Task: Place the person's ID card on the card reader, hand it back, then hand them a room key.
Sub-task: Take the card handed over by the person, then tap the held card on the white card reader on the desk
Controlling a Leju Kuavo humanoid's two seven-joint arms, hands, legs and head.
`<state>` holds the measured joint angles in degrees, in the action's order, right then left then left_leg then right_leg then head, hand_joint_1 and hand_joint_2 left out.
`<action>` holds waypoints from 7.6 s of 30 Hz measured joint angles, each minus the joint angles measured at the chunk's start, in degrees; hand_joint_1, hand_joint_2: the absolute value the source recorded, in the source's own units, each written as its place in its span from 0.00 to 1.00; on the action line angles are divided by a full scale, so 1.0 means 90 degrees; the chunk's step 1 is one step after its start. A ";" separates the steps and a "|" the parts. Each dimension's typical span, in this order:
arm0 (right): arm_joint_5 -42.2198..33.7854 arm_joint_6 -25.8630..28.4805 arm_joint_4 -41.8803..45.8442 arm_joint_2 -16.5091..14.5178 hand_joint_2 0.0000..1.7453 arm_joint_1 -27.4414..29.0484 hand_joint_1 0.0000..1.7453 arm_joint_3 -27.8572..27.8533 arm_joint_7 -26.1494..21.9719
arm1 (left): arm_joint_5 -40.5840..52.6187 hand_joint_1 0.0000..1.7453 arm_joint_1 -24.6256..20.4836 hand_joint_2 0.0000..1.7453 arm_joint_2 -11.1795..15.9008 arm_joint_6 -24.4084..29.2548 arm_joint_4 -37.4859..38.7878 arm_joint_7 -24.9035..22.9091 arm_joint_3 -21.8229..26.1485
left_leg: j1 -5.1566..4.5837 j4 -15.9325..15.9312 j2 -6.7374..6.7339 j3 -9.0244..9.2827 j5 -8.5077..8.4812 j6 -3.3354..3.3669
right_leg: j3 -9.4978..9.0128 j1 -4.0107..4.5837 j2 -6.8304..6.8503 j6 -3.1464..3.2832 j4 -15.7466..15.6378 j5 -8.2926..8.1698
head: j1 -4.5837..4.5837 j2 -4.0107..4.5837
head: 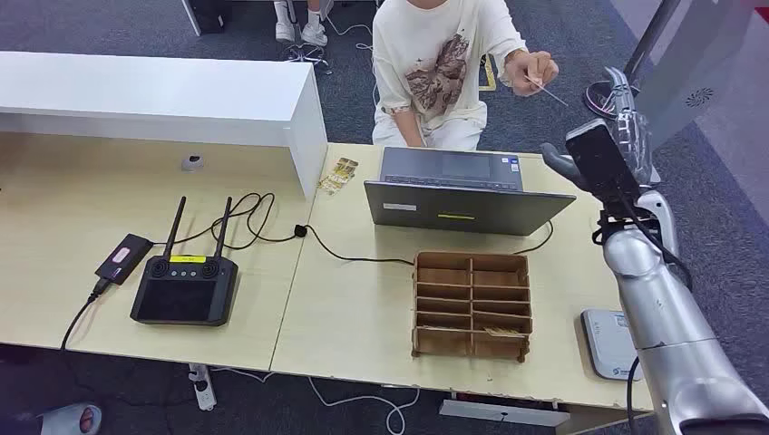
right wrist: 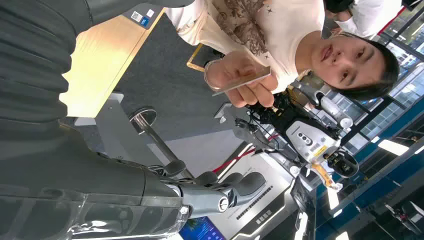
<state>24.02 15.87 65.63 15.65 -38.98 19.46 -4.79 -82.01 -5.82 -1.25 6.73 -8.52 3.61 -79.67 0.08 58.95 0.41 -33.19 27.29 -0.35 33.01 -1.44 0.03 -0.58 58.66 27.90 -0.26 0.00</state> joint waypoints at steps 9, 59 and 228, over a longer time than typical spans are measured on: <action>0.0000 0.0000 0.0006 -0.0002 1.00 0.0000 0.00 0.0008 0.0000 | 0.0000 0.00 0.0000 0.00 0.0001 0.0000 0.0000 0.0000 -0.0001 | 0.0000 0.0000 0.0000 0.0000 0.0000 0.0000 | 0.0000 0.0000 0.0000 0.0000 0.0000 0.0000 | 0.0000 0.0000; 0.5115 0.1350 -0.1541 -0.0125 1.00 -0.1113 0.00 0.0528 0.1129 | 0.0135 0.00 -0.0061 0.00 -0.0056 0.0022 0.0000 -0.0097 -0.0017 | 0.0004 0.0001 0.0016 -0.0018 -0.0012 -0.0012 | 0.0015 0.0005 0.0015 0.0014 0.0002 -0.0011 | 0.0000 0.0000; -0.5315 -0.4580 0.0220 0.3376 1.00 0.2803 1.00 -0.1709 0.0437 | -0.0299 0.00 0.0035 0.00 0.0048 0.0166 0.0002 -0.0152 -0.0029 | 0.0002 0.0013 0.0027 -0.0039 0.0002 0.0004 | 0.0026 0.0004 0.0029 0.0007 -0.0009 -0.0006 | 0.0002 0.0000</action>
<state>-23.81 -25.35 67.61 46.03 -13.75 4.08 -0.85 -84.70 -5.50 -0.81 8.22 -8.50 2.24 -79.93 0.09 59.07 0.65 -33.53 27.31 -0.31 33.24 -1.41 0.30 -0.51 58.58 27.85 -0.25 0.00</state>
